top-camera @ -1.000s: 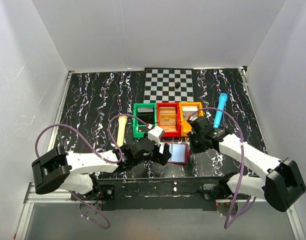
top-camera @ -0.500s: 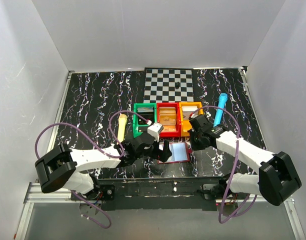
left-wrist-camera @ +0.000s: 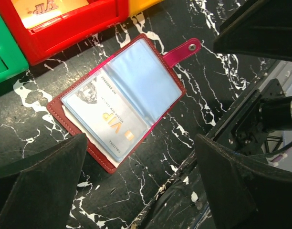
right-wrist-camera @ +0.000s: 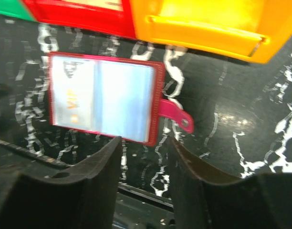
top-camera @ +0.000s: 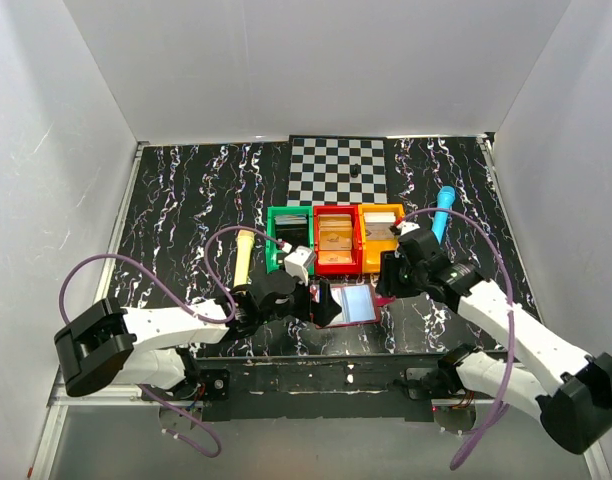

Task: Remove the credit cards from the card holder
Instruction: Remove the credit card from the card holder.

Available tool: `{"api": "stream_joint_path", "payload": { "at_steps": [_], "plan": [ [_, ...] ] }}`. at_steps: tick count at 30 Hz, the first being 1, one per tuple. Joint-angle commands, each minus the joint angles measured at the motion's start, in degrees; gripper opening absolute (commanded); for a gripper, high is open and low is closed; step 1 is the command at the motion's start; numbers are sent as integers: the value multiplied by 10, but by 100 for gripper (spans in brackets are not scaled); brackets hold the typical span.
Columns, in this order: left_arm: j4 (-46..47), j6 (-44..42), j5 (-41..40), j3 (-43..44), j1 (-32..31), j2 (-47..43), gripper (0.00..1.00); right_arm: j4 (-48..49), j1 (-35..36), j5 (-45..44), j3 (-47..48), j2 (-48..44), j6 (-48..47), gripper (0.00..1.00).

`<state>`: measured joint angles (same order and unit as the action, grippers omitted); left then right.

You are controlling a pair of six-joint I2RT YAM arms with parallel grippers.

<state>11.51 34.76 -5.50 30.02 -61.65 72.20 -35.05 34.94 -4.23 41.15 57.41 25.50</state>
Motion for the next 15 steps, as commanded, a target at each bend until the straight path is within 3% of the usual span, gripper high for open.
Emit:
{"api": "stream_joint_path", "payload": {
  "at_steps": [1,6,9,11,15],
  "plan": [
    [39,20,21,-12,2,-19,92,59,0,113,-7,-45,9,46],
    [55,52,33,-15,2,-11,73,136,6,200,-49,-9,40,42],
    [37,69,21,-14,2,0,52,179,13,215,-77,17,60,42],
    [26,73,16,-8,3,12,38,180,13,189,-83,32,68,42],
    [-1,82,13,8,5,32,31,154,13,117,-85,40,75,46]
  ]
}}
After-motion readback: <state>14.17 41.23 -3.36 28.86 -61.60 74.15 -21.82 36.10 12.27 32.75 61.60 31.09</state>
